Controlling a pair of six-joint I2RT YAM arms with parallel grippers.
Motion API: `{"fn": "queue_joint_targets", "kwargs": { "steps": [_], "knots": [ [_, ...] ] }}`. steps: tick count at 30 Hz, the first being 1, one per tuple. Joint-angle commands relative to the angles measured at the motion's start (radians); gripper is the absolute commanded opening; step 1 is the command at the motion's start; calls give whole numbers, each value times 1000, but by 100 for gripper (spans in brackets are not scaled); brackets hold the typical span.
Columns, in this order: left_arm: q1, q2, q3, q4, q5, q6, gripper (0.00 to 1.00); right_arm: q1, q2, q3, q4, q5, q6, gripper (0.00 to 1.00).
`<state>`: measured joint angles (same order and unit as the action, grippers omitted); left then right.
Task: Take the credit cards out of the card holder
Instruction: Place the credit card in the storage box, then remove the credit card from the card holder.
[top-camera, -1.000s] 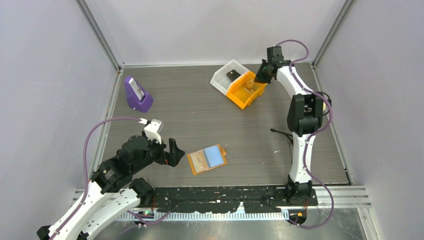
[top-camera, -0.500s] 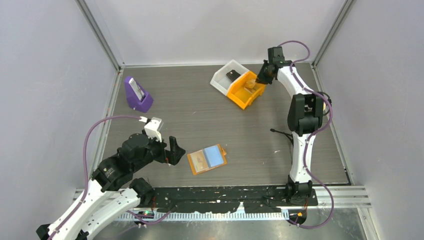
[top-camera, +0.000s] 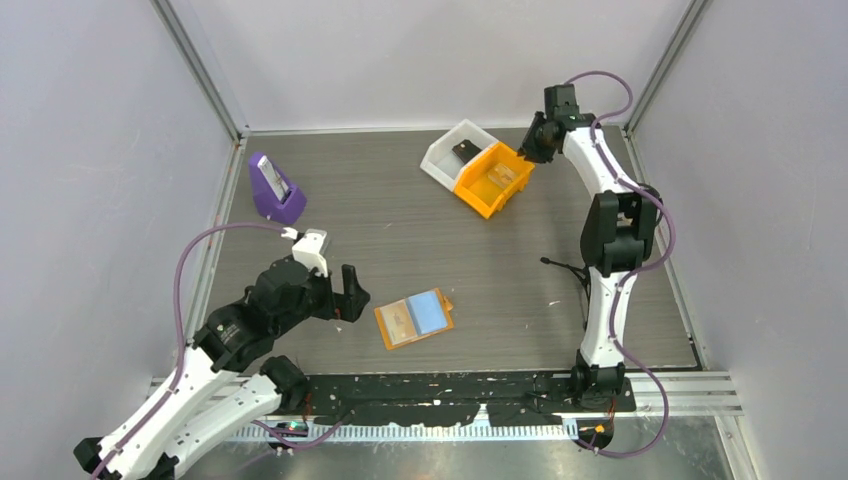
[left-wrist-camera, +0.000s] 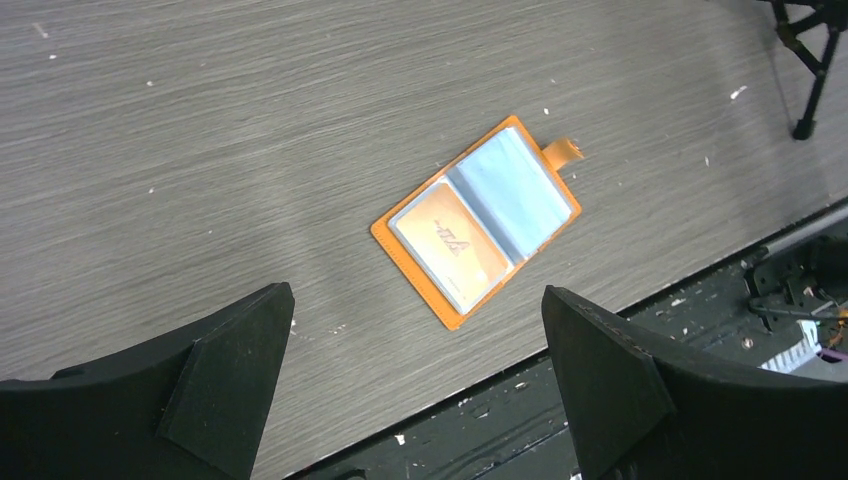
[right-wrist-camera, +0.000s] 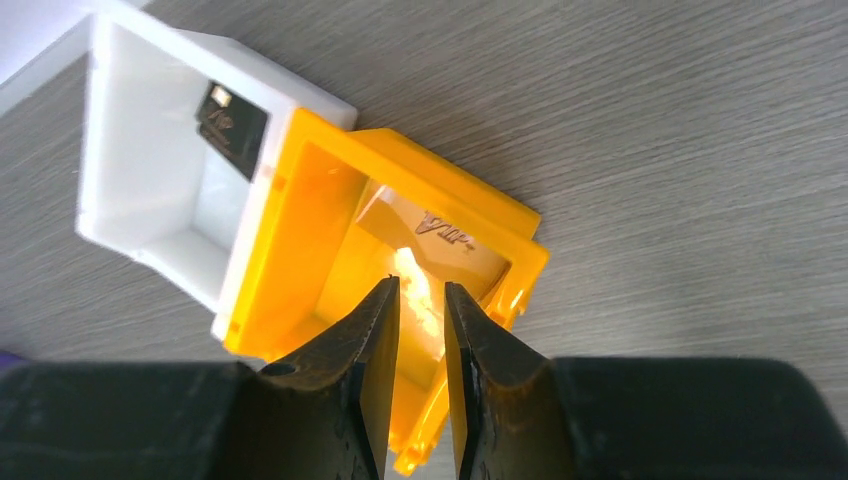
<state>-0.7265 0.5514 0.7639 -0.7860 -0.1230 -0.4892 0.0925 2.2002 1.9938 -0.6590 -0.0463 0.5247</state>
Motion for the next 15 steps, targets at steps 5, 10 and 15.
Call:
{"fn": "queue_joint_targets", "kwargs": {
  "steps": [5,10,15],
  "knots": [
    [-2,61,9,-35,-84,-116,100,70,-257,-60,-7,-70,-78,31],
    [-1,52,-49,2,-57,-181,100,167,-433,-267,45,-119,-94,31],
    [-1,-10,-106,13,-102,-225,100,312,-585,-495,112,-113,-113,33]
  ]
}}
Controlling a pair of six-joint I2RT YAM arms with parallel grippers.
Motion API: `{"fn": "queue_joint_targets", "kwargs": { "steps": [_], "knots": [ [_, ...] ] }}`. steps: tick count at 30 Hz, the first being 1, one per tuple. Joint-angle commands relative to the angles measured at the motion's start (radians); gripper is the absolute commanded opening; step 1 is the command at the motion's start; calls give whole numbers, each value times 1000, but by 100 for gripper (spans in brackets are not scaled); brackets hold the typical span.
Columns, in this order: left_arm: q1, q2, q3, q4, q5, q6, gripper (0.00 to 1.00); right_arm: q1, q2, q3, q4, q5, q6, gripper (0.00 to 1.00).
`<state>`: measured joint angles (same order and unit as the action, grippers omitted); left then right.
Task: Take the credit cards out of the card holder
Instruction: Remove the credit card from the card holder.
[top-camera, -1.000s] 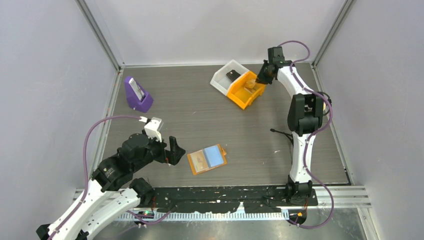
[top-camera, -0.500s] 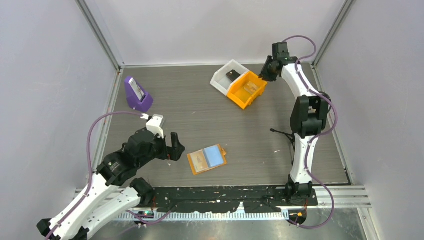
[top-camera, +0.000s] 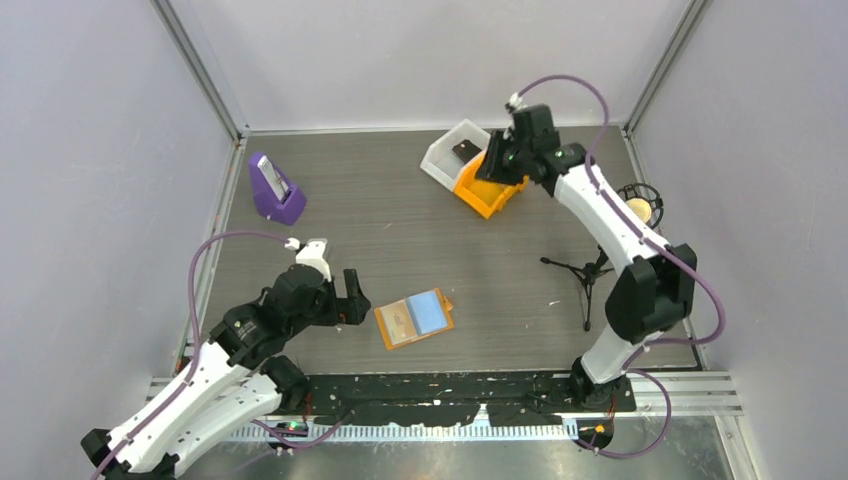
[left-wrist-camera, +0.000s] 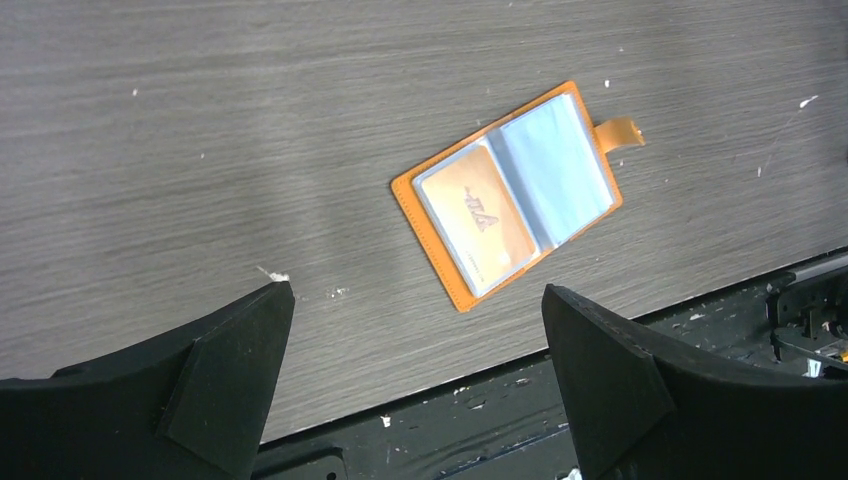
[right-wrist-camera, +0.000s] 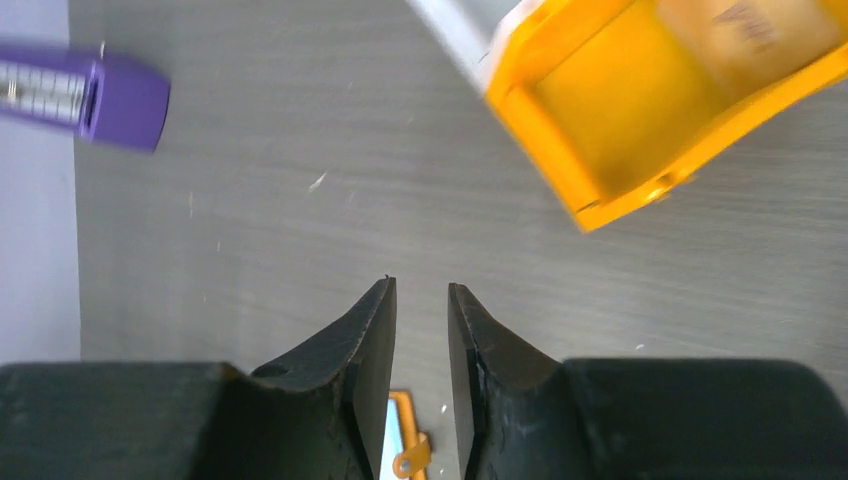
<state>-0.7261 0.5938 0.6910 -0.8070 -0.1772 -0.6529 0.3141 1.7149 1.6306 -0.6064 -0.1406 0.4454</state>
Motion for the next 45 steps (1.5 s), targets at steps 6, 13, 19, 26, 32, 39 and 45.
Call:
{"fn": "queue_joint_targets", "kwargs": {
  "steps": [6,13,19,26,32,39,45],
  "knots": [
    [-1,-185,-58,-13,-145,-69,100,339,-259,-380,132,97,-11,40],
    [-1,-306,-4,-129,-283,-74,100,673,-367,-605,290,248,27,57],
    [-1,-424,6,-156,-381,-80,100,866,-207,-572,284,380,49,62],
    [-1,-529,-10,-162,-401,-80,100,951,-57,-487,306,378,60,68],
    [-1,-540,-21,-155,-403,-85,100,969,55,-426,273,406,69,70],
    [-1,-521,-27,-145,-398,-79,100,971,122,-386,242,406,65,70],
    [-1,-506,-28,-141,-385,-79,100,971,152,-380,226,423,71,70]
  ]
}}
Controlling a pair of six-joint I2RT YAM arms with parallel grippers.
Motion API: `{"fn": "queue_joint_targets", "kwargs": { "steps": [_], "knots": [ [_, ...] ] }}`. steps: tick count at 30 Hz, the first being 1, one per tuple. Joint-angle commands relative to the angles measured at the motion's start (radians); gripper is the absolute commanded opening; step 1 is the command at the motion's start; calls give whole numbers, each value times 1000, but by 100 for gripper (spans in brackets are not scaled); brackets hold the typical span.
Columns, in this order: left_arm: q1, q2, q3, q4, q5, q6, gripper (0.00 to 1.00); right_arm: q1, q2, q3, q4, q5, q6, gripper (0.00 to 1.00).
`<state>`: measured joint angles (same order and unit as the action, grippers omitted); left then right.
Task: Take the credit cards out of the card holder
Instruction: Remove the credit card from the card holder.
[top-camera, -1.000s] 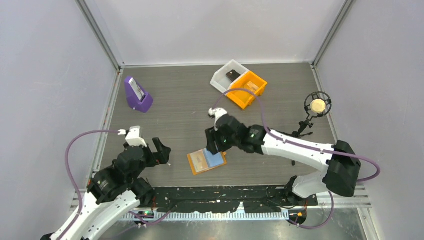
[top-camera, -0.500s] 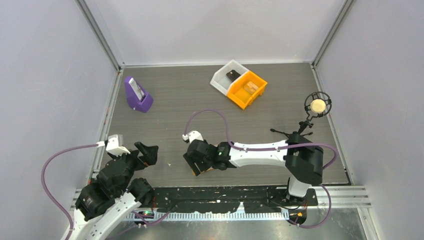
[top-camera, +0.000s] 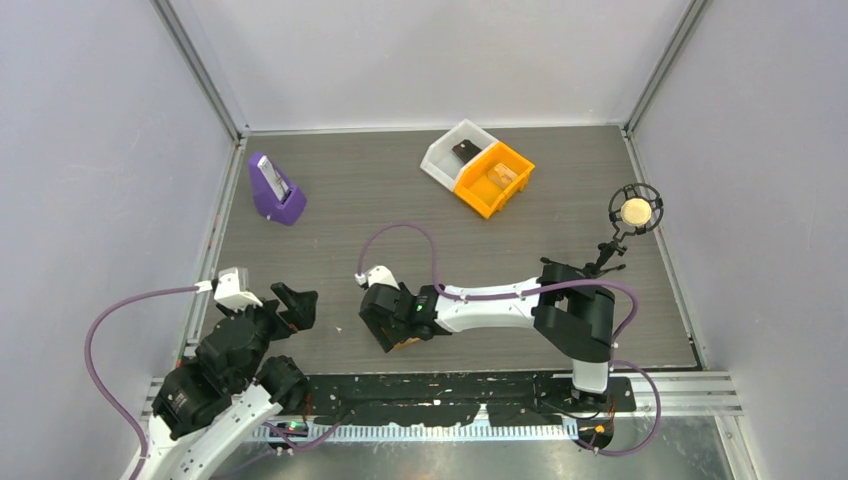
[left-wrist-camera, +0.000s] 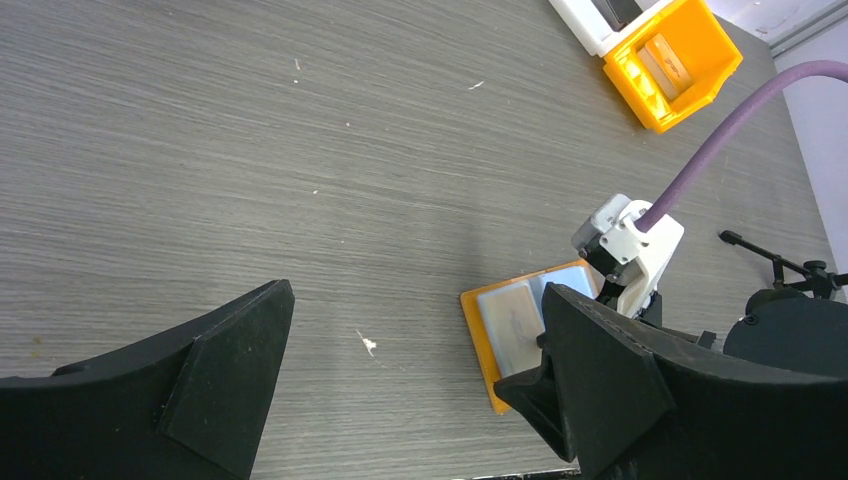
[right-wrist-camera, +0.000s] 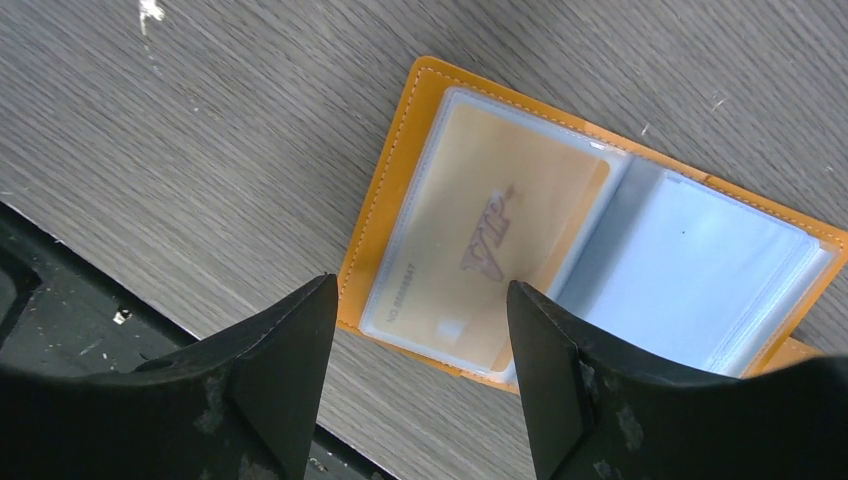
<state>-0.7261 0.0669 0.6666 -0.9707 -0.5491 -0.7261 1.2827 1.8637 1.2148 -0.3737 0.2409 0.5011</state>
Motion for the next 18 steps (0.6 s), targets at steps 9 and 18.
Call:
{"fn": "queue_joint_targets", "kwargs": {
  "steps": [9,18],
  "knots": [
    [-1,15,-12,31,-11,-12,100,3,21,23,-5,64,28,65],
    [-1,19,-29,49,9,-16,99,3,14,6,19,61,42,41]
  ]
}}
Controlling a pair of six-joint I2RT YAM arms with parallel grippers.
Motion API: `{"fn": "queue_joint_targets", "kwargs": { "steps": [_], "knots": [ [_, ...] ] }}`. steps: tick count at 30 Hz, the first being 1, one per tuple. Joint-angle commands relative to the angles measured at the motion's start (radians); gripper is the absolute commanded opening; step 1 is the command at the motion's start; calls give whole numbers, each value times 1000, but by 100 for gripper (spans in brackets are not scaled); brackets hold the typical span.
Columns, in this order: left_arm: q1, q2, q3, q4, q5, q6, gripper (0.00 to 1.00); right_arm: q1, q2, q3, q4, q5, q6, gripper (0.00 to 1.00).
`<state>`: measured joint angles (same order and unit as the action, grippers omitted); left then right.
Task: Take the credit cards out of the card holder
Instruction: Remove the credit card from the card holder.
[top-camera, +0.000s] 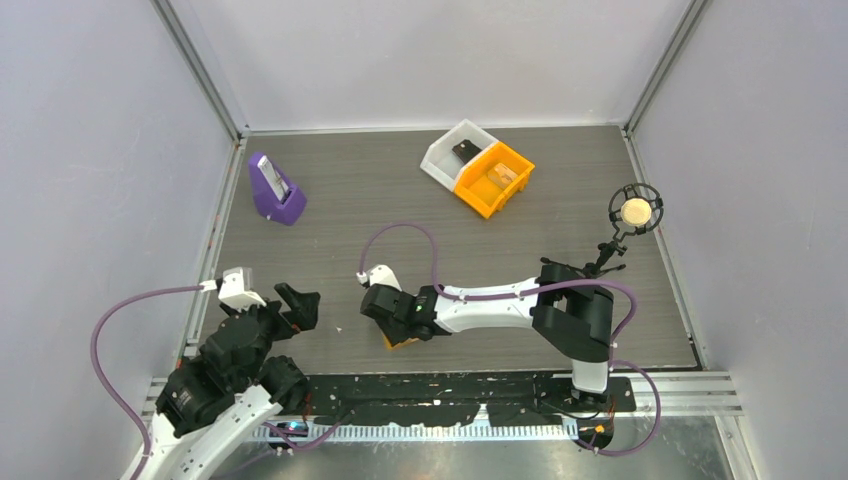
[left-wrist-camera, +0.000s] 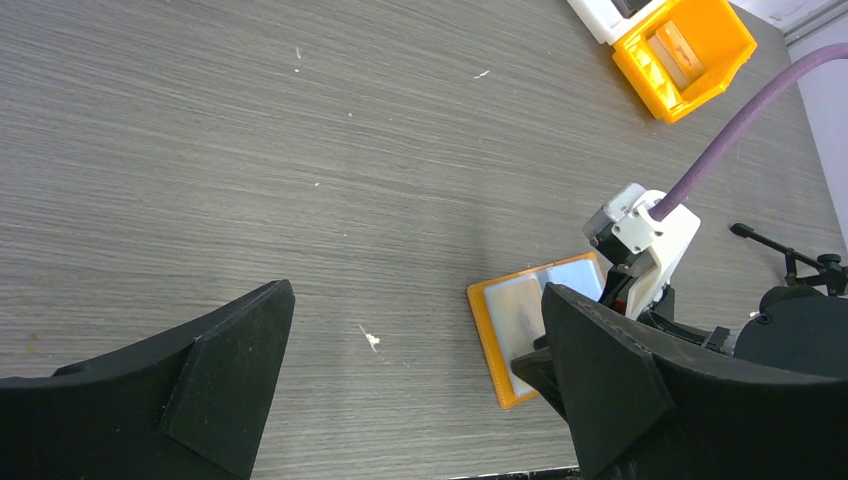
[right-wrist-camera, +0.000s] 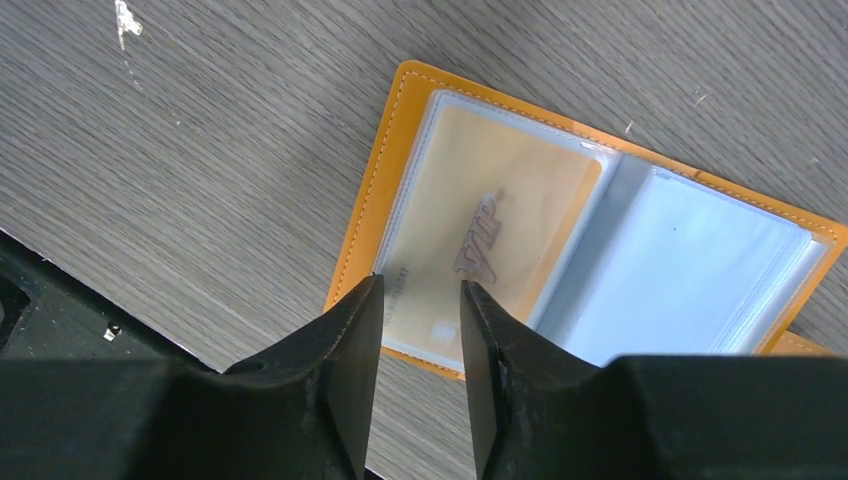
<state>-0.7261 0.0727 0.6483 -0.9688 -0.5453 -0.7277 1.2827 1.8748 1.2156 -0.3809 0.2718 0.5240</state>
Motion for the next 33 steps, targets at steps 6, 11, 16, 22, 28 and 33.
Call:
{"fn": "queue_joint_targets", "kwargs": {
  "steps": [6,11,16,22,28,33],
  "knots": [
    [-1,18,-11,51,7,-15,98,2,-2,11,25,41,20,26],
    [-1,23,-11,51,11,-16,98,3,-20,13,24,35,23,10],
    [-1,23,-9,49,15,-24,98,3,-53,26,-8,57,48,43],
    [-1,35,-2,56,15,-19,99,2,-45,21,-33,91,61,64],
    [-1,50,-1,60,33,-16,99,1,-24,23,-41,104,55,66],
    [-1,55,-2,64,43,-19,99,1,-34,19,-43,112,50,67]
  ]
}}
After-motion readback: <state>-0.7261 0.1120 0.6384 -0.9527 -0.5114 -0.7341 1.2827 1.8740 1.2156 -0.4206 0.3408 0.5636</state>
